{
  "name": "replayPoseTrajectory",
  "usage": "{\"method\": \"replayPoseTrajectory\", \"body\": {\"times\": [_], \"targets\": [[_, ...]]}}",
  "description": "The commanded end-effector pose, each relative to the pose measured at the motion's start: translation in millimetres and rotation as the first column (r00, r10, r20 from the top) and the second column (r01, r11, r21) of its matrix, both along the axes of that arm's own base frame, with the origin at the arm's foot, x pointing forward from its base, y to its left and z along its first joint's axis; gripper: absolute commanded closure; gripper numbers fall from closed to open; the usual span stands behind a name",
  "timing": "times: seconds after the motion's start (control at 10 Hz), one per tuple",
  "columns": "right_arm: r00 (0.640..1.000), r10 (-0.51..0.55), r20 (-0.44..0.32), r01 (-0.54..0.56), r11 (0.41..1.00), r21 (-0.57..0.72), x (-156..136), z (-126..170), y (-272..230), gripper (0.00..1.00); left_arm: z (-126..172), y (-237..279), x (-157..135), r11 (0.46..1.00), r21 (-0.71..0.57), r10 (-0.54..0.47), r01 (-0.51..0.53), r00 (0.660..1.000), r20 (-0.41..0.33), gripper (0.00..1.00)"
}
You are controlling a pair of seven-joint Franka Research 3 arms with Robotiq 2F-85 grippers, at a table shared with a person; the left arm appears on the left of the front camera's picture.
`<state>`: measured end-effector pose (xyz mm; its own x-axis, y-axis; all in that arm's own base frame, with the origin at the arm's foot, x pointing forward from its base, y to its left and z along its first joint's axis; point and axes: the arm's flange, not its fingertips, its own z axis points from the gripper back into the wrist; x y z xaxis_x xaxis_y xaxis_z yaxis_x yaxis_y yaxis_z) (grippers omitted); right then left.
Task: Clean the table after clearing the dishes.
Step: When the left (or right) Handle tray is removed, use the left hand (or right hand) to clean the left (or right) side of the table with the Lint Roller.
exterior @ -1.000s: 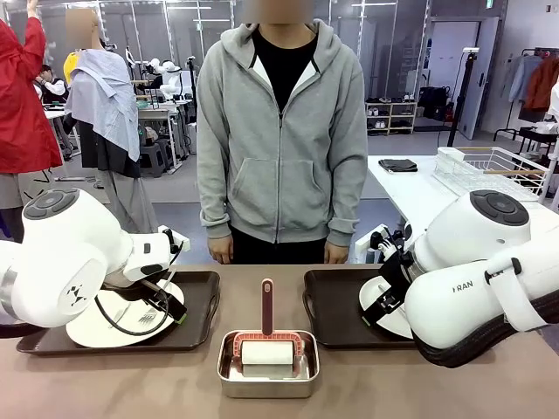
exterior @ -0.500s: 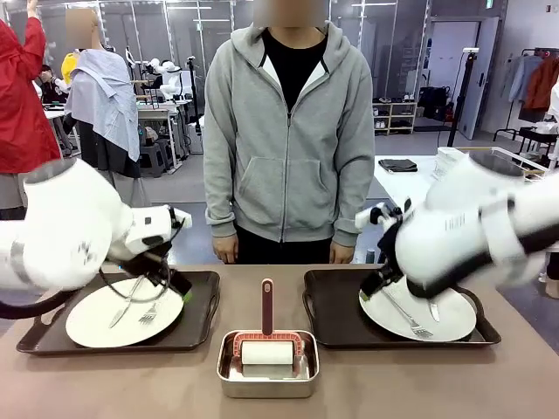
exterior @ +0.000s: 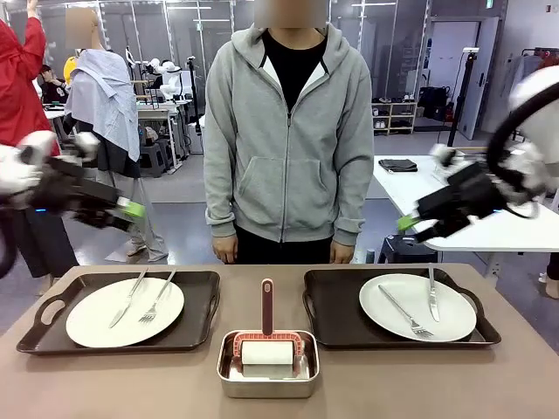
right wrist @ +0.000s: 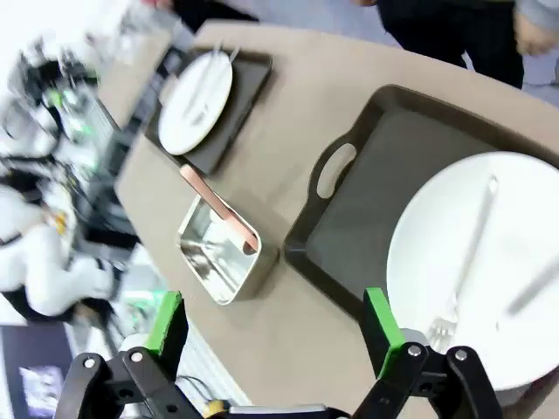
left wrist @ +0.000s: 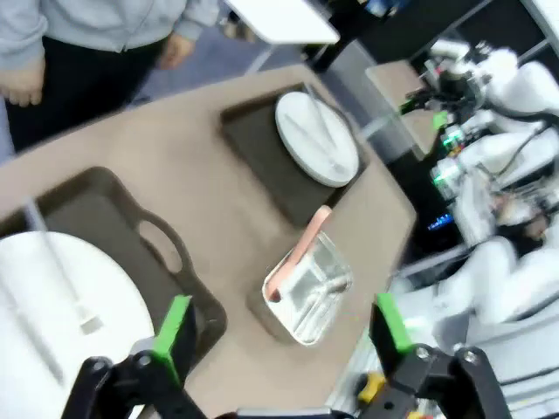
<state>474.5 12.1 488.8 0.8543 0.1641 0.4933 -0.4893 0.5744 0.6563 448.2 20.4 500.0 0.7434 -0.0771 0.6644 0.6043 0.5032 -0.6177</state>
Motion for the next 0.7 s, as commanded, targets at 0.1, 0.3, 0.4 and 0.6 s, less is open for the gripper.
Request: {"method": "replayPoseTrajectory", "body": {"times": [0.1,0.3,0.4,0.6], "targets": [[0.951,-0.301,-0.073,0.309,0.904,0.296,-56.0,-36.8,-105.2,0.00,-53.3,97.3,-37.6,0.919,-0.280,0.241,-0.278,0.958,-0.158,0.00],[0.842,-0.536,-0.059,0.504,0.743,0.440,-120.8,-23.8,-198.2,0.00,-59.0,174.1,-84.4,0.811,-0.327,0.444,-0.485,0.875,-0.194,0.00],[0.799,-0.598,-0.059,0.556,0.698,0.452,-143.3,-18.5,-226.4,0.00,-52.8,199.5,-111.0,0.749,-0.363,0.512,-0.554,0.832,-0.213,0.00],[0.723,-0.686,-0.082,0.638,0.618,0.459,-173.0,-15.7,-263.5,0.00,-33.5,220.5,-156.9,0.672,-0.320,0.651,-0.668,0.739,-0.176,0.00]]}}
